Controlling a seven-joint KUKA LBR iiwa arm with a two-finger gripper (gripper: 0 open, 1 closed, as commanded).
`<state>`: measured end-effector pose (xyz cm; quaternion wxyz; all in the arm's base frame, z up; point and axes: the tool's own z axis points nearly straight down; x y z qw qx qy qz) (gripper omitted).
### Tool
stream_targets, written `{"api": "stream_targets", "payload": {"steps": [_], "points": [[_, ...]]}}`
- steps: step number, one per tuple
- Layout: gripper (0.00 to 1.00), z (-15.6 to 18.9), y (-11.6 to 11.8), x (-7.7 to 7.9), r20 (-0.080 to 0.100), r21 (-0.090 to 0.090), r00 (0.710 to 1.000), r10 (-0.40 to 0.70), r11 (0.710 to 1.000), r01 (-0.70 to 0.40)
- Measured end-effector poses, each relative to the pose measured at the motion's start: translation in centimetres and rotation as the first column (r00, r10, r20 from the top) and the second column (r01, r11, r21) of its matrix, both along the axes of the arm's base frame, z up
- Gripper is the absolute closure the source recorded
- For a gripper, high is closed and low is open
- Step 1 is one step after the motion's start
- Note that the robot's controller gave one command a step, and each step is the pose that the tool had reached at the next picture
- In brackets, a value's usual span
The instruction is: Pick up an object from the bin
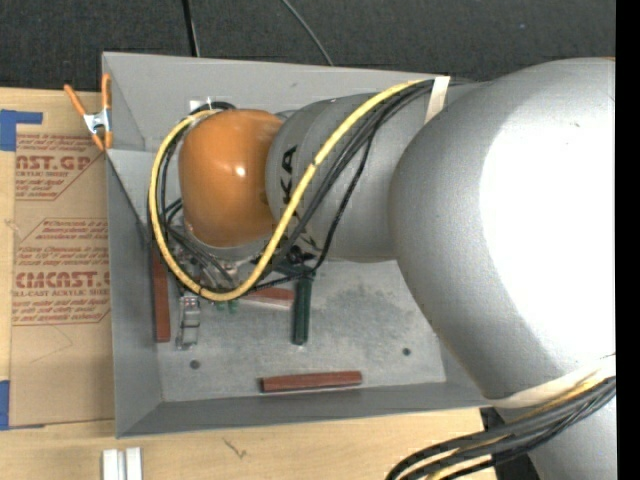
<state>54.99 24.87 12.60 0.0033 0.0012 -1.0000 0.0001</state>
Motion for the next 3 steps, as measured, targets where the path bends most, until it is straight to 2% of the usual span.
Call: {"api": "stream_targets", "payload": {"steps": [1,2,3], "points": [[0.00,0.5,-0.1,0.2,0.007,0.002,1.000,-0.002,1.000,0.002],[1.00,-4.1,-1.5,0.6,0.008,0.002,0.914,0.405,0.914,-0.405],[0.00,-4.1,-1.6,0.6,0.008,0.002,0.914,0.405,0.914,-0.405]]}}
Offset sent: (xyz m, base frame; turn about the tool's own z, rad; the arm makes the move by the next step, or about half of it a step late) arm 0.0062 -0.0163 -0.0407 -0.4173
